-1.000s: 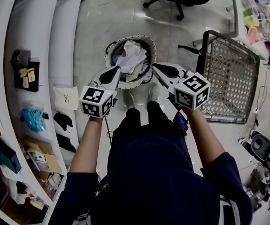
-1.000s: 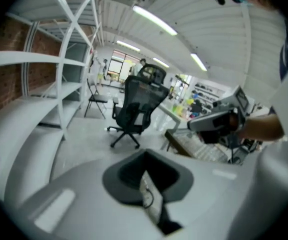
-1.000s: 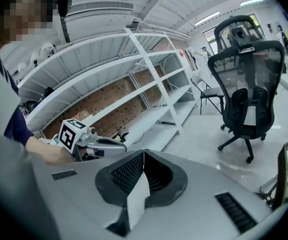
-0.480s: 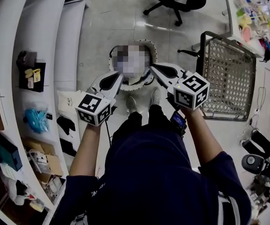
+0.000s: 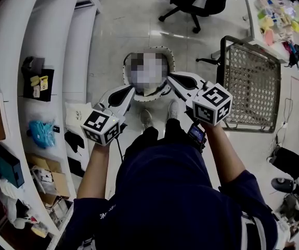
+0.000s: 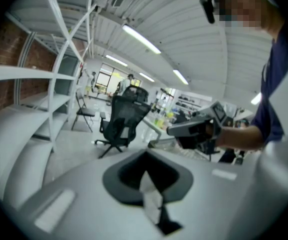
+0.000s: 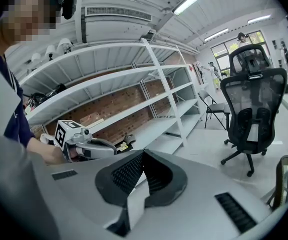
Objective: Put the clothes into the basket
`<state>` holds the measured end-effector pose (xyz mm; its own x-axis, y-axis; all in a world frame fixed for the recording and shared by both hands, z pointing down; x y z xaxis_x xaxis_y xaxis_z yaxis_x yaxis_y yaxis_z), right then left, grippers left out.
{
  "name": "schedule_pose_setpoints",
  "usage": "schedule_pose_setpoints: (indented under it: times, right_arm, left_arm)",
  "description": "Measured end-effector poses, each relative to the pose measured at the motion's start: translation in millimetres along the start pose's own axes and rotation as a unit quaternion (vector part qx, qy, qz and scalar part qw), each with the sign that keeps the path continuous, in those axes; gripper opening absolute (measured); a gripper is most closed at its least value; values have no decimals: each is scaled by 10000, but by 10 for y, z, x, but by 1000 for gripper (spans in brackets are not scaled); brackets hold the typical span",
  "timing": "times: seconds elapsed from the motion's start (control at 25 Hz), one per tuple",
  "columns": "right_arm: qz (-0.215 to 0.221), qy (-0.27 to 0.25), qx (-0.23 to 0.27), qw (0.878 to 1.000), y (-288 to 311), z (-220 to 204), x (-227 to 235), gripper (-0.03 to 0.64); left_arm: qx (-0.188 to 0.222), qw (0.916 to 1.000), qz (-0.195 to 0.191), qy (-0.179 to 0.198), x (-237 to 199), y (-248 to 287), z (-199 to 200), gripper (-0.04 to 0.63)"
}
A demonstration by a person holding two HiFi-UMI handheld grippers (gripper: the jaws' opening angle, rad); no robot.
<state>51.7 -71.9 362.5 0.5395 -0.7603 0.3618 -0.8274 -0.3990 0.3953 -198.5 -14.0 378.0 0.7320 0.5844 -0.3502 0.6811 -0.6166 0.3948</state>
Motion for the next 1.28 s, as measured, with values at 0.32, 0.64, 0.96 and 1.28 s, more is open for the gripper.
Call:
schedule_pose_setpoints:
  times: [0.32, 0.64, 0.96, 1.28]
  right_arm:
    - [124, -155, 109, 9997, -43, -25, -182, 8]
    - [266, -247, 234, 9991, -67, -34, -275, 6]
    - [328, -322, 143, 9988, -20, -33, -312, 6]
    - [368, -397, 116, 9985, -9, 18, -325, 6]
  left_arm:
    - [72, 9999, -139, -15, 64, -122, -44, 3]
    - [145, 9997, -173, -44, 114, -162, -83, 3]
    - [140, 9997, -152, -107, 112, -194, -128, 3]
    - [160, 9996, -199, -114, 109, -166, -113, 3]
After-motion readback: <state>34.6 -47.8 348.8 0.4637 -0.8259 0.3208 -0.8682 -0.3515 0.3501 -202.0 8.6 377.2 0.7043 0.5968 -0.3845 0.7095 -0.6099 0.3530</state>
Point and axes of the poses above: the fingertips, and each gripper's own axes: y forward along the fingers, x to its right, z out of its top, the point moved 10 cm from there along -y, backward along the fingers, and after that the axes turned 2 degrees about -y, right-handed, at the moved point
